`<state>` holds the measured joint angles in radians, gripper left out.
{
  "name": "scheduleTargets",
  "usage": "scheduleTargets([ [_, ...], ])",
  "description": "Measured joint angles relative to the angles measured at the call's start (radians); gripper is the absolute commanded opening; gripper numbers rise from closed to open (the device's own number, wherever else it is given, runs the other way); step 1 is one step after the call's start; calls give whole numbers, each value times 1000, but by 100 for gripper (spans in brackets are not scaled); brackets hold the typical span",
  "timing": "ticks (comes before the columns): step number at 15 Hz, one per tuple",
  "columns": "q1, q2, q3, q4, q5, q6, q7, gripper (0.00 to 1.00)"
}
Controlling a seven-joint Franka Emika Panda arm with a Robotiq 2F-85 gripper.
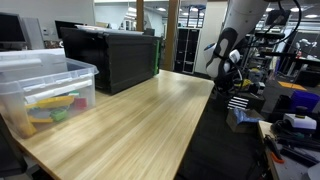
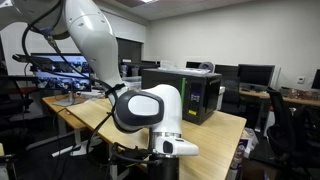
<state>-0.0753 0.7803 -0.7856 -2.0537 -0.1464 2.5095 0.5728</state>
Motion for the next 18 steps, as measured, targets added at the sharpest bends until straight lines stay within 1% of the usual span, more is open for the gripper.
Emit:
scheduleTargets([
  [8, -28, 82, 0, 45, 3, 11, 33, 2],
  [11, -33, 90, -2, 64, 3, 9, 41, 2],
  [18, -4, 89, -20, 80, -25, -43, 40, 2],
])
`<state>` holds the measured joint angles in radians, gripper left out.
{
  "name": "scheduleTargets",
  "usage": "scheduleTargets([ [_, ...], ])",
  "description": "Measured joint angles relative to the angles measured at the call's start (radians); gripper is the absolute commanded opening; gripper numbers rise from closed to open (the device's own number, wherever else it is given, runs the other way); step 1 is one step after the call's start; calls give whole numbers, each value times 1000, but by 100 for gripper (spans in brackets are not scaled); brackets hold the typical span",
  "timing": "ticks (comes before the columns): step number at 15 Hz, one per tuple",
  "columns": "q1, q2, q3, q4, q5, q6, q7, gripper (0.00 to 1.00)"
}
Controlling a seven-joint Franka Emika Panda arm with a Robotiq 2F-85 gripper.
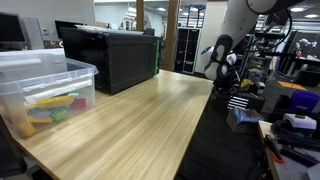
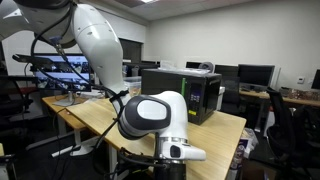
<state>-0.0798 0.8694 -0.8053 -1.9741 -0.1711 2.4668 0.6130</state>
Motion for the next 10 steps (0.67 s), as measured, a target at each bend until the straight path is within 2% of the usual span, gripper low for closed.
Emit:
scheduleTargets([
  [10, 30, 0, -16, -7, -26, -25, 0, 2],
])
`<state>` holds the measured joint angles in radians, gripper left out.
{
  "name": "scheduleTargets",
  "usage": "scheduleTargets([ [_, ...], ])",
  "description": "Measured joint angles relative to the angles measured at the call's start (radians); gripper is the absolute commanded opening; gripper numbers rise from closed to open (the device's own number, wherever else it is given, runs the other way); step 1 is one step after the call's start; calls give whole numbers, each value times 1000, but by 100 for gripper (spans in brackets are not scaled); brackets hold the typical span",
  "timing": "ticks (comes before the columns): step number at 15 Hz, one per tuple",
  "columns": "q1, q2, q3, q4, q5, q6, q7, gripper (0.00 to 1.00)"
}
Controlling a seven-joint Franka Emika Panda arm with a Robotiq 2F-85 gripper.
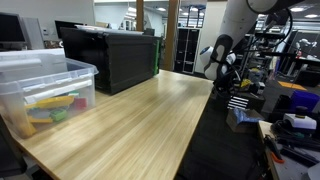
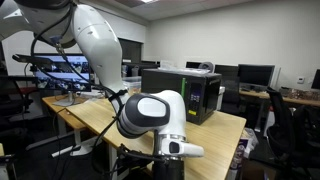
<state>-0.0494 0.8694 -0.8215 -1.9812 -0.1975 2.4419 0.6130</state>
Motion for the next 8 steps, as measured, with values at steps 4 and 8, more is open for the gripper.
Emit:
scheduleTargets([
  [4, 30, -1, 4, -24, -11, -32, 0, 2],
  [8, 51, -1, 2, -43, -11, -38, 1, 2],
])
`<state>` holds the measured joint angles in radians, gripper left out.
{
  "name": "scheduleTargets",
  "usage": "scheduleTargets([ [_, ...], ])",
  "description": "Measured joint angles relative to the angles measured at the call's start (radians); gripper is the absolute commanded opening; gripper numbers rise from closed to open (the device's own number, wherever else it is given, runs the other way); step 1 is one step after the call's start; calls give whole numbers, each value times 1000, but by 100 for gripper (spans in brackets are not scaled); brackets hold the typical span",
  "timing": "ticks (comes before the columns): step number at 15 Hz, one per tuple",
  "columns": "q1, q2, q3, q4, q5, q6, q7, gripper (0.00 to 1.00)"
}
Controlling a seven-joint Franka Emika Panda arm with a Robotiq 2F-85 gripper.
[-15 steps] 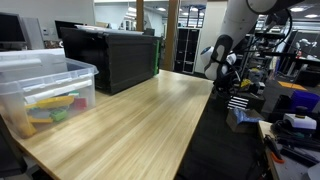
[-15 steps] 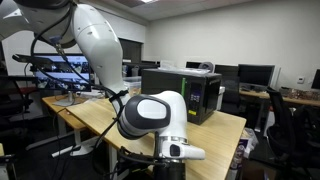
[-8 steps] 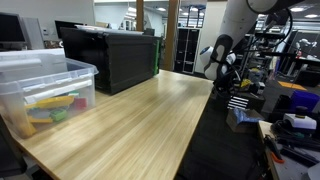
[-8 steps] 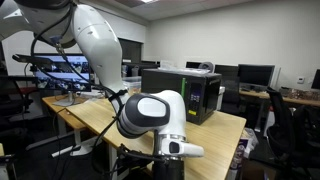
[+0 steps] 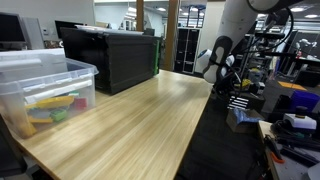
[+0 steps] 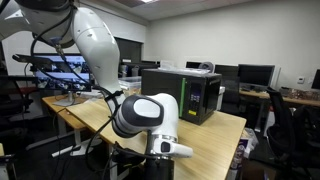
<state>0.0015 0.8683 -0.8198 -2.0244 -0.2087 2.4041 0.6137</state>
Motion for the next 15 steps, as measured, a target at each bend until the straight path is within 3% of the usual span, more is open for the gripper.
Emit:
scheduleTargets([
  [15, 3, 3, -11, -23, 0, 71, 33, 2],
])
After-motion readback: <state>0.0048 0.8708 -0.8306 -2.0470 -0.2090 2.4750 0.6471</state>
